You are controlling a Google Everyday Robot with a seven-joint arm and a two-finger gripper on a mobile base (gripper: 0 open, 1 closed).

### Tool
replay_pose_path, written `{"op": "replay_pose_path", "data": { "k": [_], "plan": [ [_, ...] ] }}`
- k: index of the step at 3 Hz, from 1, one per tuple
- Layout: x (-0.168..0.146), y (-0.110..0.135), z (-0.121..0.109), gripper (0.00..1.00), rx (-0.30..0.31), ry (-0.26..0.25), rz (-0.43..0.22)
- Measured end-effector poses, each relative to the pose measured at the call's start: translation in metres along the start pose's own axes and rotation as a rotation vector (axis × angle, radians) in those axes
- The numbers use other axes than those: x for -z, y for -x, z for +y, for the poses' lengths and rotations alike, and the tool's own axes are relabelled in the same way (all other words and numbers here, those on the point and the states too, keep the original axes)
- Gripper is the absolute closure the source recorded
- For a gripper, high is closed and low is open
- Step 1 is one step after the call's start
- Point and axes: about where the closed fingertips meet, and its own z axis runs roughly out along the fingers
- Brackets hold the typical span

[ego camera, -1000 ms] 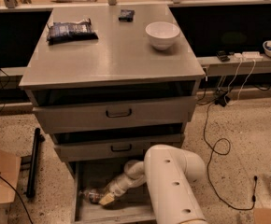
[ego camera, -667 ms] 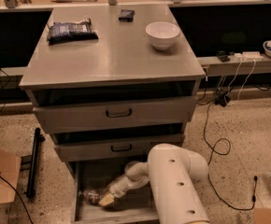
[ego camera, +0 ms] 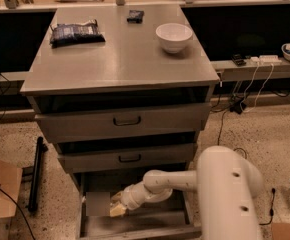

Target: Pick water bottle from bottom drawer and place on counter

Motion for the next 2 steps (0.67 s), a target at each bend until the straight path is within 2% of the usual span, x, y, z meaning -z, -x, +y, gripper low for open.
{"op": "replay_pose_path", "data": {
  "k": [1, 2],
  "plan": [
    [0.057, 0.036, 0.039, 1.00, 0.054, -0.005, -0.054],
    [0.142, 0.091, 0.092, 1.00, 0.199, -0.047, -0.114]
  ]
}}
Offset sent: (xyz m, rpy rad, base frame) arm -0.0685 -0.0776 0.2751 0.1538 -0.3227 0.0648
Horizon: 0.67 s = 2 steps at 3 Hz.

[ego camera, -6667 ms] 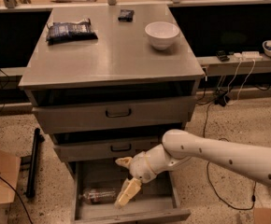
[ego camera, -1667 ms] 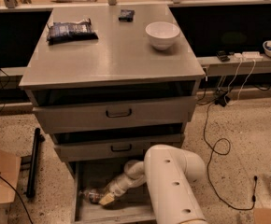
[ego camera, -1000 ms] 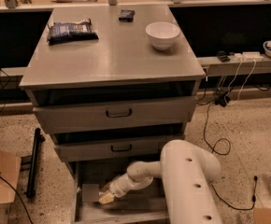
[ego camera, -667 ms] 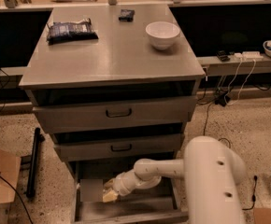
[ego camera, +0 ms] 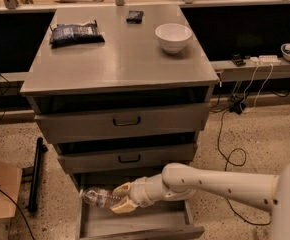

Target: Pick water bottle from bottom drawer and place on counter

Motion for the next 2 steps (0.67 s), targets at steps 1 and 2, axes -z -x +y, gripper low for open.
{"op": "replay_pose_path", "data": {
  "k": [1, 2],
  "plan": [
    [0.050, 0.050, 0.013, 1.00, 0.109, -0.026, -0.030],
    [0.095, 0.107, 0.004, 1.00, 0.211, -0.047, -0.016]
  ]
}}
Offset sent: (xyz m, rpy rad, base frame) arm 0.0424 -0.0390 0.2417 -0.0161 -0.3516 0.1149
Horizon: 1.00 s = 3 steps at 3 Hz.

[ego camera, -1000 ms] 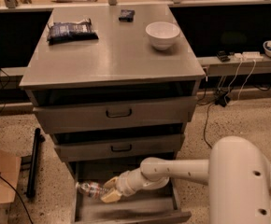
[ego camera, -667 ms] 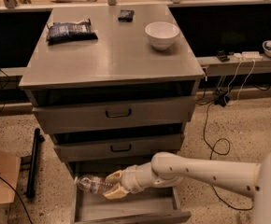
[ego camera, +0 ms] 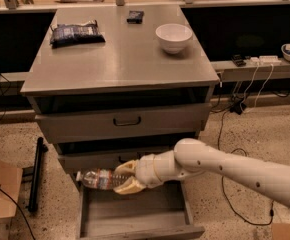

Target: Pick water bottle from bottom drawer and place on counter

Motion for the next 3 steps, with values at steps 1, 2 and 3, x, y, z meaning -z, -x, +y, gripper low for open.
{"op": "replay_pose_path", "data": {
  "k": [1, 2, 3],
  "plan": [
    [0.037, 0.057, -0.035, 1.00, 0.094, -0.021, 0.058],
    [0.069, 0.124, -0.069, 1.00, 0.178, -0.069, 0.155],
    [0.082, 0.156, -0.076, 1.00, 0.216, -0.097, 0.184]
  ]
}}
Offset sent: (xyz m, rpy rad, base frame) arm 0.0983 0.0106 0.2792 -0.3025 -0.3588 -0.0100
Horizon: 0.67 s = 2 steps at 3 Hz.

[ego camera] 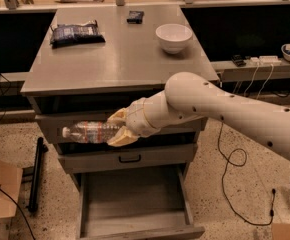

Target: Pick water bottle from bottom drawer and place on counter

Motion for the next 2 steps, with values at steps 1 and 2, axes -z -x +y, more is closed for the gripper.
{"op": "replay_pose_path", "data": {
  "k": [1, 2],
  "plan": [
    [0.003, 0.000, -0.001, 1.00, 0.004, -0.004, 0.008],
    [0.042, 0.009, -0.021, 1.00, 0.058, -0.064, 0.101]
  ]
}}
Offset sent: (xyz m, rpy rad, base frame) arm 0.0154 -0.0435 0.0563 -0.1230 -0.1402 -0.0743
